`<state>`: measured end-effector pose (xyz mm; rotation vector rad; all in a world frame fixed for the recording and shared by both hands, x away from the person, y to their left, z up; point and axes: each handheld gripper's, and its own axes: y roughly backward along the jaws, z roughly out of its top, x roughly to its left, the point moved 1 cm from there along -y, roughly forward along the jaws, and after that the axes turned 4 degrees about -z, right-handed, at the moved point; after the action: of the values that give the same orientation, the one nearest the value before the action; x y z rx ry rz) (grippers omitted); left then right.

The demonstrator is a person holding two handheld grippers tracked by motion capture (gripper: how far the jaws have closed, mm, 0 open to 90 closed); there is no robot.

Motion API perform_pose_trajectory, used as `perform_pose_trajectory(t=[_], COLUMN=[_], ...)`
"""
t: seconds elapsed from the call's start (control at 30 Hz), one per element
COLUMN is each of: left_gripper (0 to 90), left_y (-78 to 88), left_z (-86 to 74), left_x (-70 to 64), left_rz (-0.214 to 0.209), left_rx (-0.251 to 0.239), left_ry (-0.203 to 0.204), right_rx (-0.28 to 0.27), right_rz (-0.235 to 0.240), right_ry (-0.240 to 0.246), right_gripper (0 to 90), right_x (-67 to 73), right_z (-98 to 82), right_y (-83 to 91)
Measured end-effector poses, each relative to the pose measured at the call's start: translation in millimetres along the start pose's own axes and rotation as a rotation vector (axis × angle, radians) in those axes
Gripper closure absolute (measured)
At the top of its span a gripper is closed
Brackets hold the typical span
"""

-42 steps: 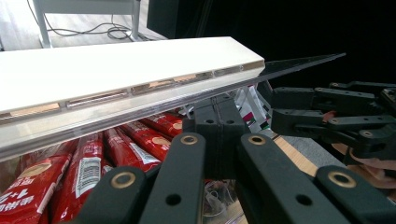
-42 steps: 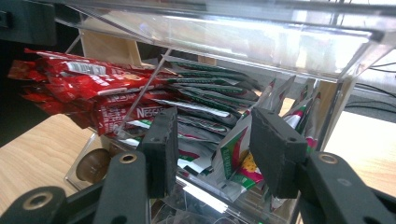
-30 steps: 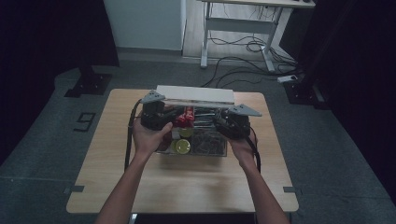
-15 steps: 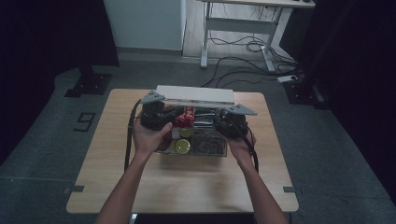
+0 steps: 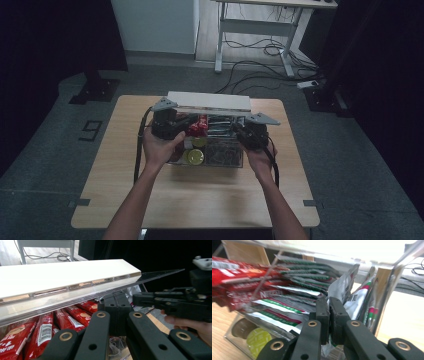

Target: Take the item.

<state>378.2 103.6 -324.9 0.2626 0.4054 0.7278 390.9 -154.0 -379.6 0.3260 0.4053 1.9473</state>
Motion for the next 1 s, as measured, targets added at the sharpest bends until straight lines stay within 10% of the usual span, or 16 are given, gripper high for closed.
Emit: perform_pose_trajectory(t=[1.0], left_gripper=[90.0], left_y=[-2.2], left_z=[1.0], left_x=[1.2], left_rz=[0.005], left_rx=[-0.002], left_ry=[0.006], right_rx=[-0.109], right_rz=[0.052], right_ry=[-0.019], right_gripper=[87.5], right_x=[-1.8], right_z=[-2.2], right_y=[34.7])
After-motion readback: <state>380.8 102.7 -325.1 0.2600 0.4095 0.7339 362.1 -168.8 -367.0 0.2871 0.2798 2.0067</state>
